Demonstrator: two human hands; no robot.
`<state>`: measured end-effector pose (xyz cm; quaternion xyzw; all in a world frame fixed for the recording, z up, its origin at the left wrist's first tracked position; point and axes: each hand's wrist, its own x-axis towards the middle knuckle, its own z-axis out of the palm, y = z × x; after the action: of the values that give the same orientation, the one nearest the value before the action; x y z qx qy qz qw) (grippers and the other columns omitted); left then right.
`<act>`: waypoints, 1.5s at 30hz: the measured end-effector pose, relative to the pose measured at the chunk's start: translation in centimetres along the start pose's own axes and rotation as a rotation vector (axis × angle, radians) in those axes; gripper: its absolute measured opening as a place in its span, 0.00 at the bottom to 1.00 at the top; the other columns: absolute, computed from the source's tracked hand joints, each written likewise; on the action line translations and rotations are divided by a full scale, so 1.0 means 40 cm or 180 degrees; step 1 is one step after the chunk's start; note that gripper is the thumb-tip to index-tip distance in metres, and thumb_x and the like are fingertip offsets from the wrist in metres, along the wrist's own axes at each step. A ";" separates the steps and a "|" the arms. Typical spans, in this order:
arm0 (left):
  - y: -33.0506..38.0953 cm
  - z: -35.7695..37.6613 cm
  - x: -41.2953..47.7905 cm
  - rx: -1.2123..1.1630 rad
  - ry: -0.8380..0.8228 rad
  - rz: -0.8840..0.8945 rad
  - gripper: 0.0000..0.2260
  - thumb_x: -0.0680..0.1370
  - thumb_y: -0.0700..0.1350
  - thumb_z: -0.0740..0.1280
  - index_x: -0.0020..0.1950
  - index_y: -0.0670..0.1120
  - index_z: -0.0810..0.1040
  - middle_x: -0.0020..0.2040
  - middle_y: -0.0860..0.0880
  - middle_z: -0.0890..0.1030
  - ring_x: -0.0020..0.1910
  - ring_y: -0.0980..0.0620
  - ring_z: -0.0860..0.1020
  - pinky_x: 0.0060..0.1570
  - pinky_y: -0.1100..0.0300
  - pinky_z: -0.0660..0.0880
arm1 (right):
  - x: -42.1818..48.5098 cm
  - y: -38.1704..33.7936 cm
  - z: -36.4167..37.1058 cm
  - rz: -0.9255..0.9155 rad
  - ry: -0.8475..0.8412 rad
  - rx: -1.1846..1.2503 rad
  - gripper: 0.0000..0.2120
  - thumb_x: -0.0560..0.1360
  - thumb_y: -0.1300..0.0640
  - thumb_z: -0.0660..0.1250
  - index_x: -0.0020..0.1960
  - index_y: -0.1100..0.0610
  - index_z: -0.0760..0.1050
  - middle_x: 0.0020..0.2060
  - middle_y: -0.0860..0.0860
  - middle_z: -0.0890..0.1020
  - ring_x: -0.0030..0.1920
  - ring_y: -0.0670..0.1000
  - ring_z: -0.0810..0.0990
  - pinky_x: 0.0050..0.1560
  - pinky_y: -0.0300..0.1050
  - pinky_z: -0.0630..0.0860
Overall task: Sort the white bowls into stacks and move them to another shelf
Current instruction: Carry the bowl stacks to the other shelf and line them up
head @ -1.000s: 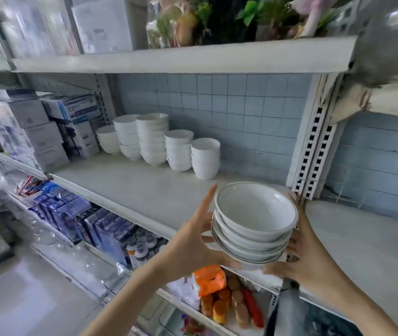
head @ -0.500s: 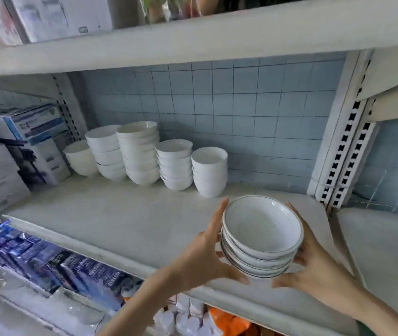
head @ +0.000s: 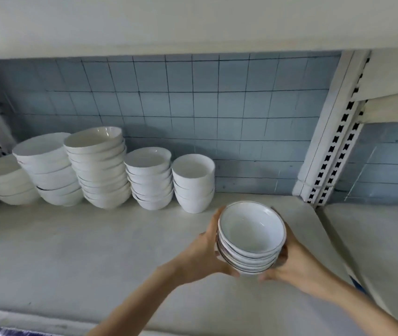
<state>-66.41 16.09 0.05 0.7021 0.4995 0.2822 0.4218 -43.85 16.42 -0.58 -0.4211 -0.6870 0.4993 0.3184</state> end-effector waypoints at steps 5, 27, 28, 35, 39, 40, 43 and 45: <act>-0.023 -0.042 0.042 -0.0225 -0.0171 0.0040 0.52 0.66 0.35 0.78 0.62 0.75 0.43 0.60 0.65 0.69 0.64 0.56 0.71 0.62 0.61 0.72 | 0.046 0.010 0.017 0.0069 0.0155 -0.0064 0.59 0.57 0.68 0.81 0.73 0.41 0.48 0.61 0.33 0.73 0.62 0.37 0.73 0.52 0.37 0.76; -0.073 0.072 0.056 -0.1718 0.0773 0.0107 0.33 0.67 0.55 0.73 0.70 0.63 0.64 0.67 0.52 0.73 0.63 0.51 0.75 0.65 0.48 0.71 | 0.102 -0.038 0.039 0.0050 0.0940 0.0509 0.50 0.49 0.34 0.79 0.65 0.36 0.59 0.66 0.35 0.68 0.64 0.35 0.69 0.61 0.32 0.70; -0.073 0.082 0.059 -0.1814 0.0842 0.0083 0.33 0.67 0.56 0.73 0.69 0.65 0.65 0.66 0.52 0.74 0.64 0.49 0.74 0.65 0.45 0.70 | 0.106 -0.035 0.038 0.0028 0.0959 0.0505 0.50 0.49 0.35 0.79 0.66 0.37 0.59 0.66 0.37 0.69 0.64 0.35 0.69 0.60 0.31 0.70; -0.053 0.077 0.124 -0.2069 0.1104 0.0078 0.29 0.70 0.49 0.72 0.70 0.57 0.68 0.65 0.50 0.76 0.65 0.53 0.74 0.66 0.45 0.70 | 0.166 -0.026 0.019 -0.0054 0.1159 0.0518 0.46 0.52 0.39 0.80 0.66 0.39 0.62 0.65 0.42 0.72 0.64 0.42 0.72 0.63 0.44 0.73; -0.034 0.087 0.174 -0.2320 0.1546 -0.0121 0.28 0.71 0.43 0.69 0.70 0.52 0.70 0.64 0.52 0.77 0.65 0.52 0.73 0.66 0.43 0.69 | 0.219 -0.019 0.002 -0.0012 0.1218 0.0497 0.51 0.52 0.35 0.79 0.70 0.41 0.59 0.67 0.43 0.70 0.66 0.46 0.71 0.67 0.56 0.70; -0.031 0.092 0.186 -0.2362 0.1636 -0.0160 0.27 0.71 0.41 0.68 0.70 0.52 0.70 0.64 0.52 0.77 0.65 0.52 0.73 0.66 0.43 0.69 | 0.229 -0.016 -0.002 0.0009 0.1213 0.0507 0.49 0.52 0.36 0.79 0.68 0.38 0.60 0.67 0.42 0.70 0.66 0.46 0.71 0.66 0.57 0.70; -0.022 0.102 0.217 -0.2493 0.1897 -0.0234 0.23 0.76 0.35 0.66 0.70 0.49 0.71 0.64 0.50 0.77 0.65 0.52 0.74 0.66 0.44 0.70 | 0.254 -0.009 -0.009 0.0008 0.1256 0.0500 0.47 0.56 0.40 0.79 0.69 0.37 0.59 0.67 0.40 0.69 0.66 0.44 0.71 0.66 0.58 0.71; -0.014 0.103 0.233 -0.2636 0.2024 -0.0278 0.21 0.77 0.34 0.65 0.69 0.47 0.71 0.64 0.48 0.77 0.65 0.50 0.74 0.65 0.45 0.71 | 0.271 -0.008 -0.013 -0.0005 0.1302 0.0485 0.48 0.59 0.43 0.79 0.72 0.41 0.56 0.67 0.39 0.69 0.66 0.43 0.70 0.66 0.58 0.70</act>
<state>-60.10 23.65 -2.69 0.3346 0.4783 0.6374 0.5029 -48.30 26.31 0.08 -0.4879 -0.5686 0.4538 0.4825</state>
